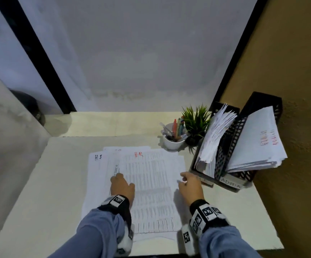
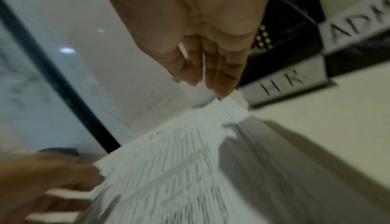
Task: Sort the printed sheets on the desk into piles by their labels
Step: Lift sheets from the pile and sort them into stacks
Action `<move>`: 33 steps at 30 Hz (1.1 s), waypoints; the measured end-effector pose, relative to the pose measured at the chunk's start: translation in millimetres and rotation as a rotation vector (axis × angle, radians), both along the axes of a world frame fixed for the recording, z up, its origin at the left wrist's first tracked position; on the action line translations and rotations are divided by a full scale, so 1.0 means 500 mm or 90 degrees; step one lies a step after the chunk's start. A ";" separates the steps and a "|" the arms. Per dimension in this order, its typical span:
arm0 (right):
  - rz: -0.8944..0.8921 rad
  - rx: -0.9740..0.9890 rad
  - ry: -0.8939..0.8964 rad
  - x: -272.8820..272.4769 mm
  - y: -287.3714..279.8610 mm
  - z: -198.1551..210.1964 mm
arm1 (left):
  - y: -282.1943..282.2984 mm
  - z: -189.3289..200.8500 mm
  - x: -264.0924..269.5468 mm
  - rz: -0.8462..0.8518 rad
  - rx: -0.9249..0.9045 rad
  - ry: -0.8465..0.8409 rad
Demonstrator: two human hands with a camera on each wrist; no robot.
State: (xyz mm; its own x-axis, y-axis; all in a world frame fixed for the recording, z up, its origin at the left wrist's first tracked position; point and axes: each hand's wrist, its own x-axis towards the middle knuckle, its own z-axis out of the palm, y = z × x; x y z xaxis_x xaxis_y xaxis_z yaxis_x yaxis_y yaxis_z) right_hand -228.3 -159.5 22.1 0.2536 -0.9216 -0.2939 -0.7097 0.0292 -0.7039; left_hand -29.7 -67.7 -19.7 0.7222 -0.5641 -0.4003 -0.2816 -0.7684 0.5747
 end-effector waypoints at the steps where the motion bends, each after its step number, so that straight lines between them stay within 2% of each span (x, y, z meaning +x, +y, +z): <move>1: -0.019 0.055 0.017 0.001 0.002 -0.019 | 0.009 -0.011 0.007 0.050 0.008 0.003; 5: -0.053 0.112 0.096 0.009 0.017 -0.052 | 0.020 -0.034 0.014 0.185 -0.027 0.062; 8: -0.055 0.126 0.106 0.015 0.023 -0.063 | 0.018 -0.038 0.007 0.220 -0.046 0.144; 12: -0.065 0.153 0.085 0.018 0.030 -0.075 | 0.024 -0.042 -0.002 0.147 -0.056 0.232; 15: -0.064 0.157 0.089 0.013 0.027 -0.082 | 0.038 -0.040 -0.008 0.038 -0.131 0.192; 17: -0.069 0.169 0.088 0.007 0.021 -0.082 | 0.046 -0.045 -0.007 0.013 -0.166 0.172; 19: -0.091 0.188 0.050 0.001 0.017 -0.085 | 0.056 -0.045 -0.001 0.022 -0.187 0.199; 23: -0.207 0.194 -0.188 0.001 0.010 -0.085 | 0.067 -0.043 0.021 0.000 -0.203 0.243; 26: -0.193 0.204 -0.222 0.004 -0.007 -0.097 | 0.072 -0.033 0.024 0.015 -0.223 0.263; 28: -0.184 0.220 -0.221 0.010 -0.008 -0.093 | 0.073 -0.019 0.028 0.031 -0.224 0.236; 29: -0.170 0.209 -0.208 0.011 -0.011 -0.098 | 0.074 -0.011 0.035 0.048 -0.205 0.184; 31: -0.134 0.172 -0.129 0.012 -0.018 -0.102 | 0.079 -0.001 0.056 0.079 -0.141 -0.001; 32: -0.129 0.158 -0.121 0.011 -0.019 -0.100 | 0.085 0.002 0.067 0.094 -0.085 -0.064; 33: -0.120 0.144 -0.120 0.011 -0.020 -0.101 | 0.091 -0.003 0.077 0.112 -0.018 -0.081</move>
State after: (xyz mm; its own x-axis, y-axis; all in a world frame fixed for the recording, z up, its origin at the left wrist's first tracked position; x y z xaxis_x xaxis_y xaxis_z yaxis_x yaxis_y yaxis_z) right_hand -222.8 -169.5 -28.4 0.1550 -0.8738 -0.4609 -0.5354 0.3178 -0.7825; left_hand 9.0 -22.0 -21.1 0.8546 -0.4338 -0.2853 -0.2159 -0.7966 0.5647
